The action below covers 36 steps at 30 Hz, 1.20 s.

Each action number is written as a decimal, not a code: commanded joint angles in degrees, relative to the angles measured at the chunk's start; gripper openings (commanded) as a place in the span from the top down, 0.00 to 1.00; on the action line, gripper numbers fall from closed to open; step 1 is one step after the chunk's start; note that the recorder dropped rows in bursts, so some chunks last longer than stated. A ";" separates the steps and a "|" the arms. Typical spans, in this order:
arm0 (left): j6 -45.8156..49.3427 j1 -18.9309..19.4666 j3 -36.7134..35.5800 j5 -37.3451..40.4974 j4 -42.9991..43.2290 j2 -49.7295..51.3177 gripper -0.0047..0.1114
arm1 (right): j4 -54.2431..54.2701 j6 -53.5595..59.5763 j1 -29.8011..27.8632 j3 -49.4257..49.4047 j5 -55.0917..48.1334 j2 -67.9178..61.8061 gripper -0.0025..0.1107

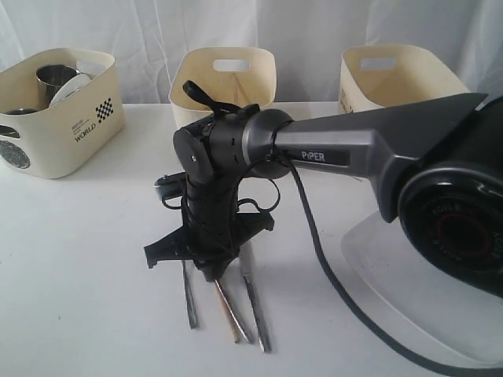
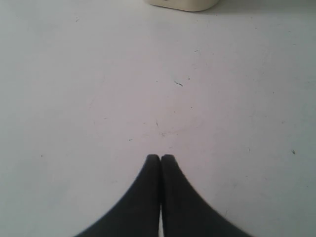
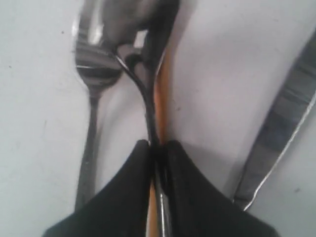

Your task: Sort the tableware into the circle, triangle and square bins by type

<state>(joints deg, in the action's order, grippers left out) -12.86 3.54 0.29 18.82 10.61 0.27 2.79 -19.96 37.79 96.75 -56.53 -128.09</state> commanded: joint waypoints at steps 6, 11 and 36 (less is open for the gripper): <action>-0.30 -0.34 -0.29 1.72 0.23 -0.27 0.96 | -1.69 -1.30 -1.91 0.00 1.39 0.41 0.98; -0.30 -0.34 -0.29 1.72 0.23 -0.27 0.96 | -1.69 2.57 -3.50 1.19 1.46 4.50 0.98; -0.30 -0.34 -0.29 1.72 0.23 -0.27 0.96 | 50.96 33.85 -27.96 14.80 -0.17 8.25 0.98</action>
<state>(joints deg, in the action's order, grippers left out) -12.86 3.54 0.29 18.82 10.65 0.27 45.96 10.75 12.17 111.21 -57.42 -118.46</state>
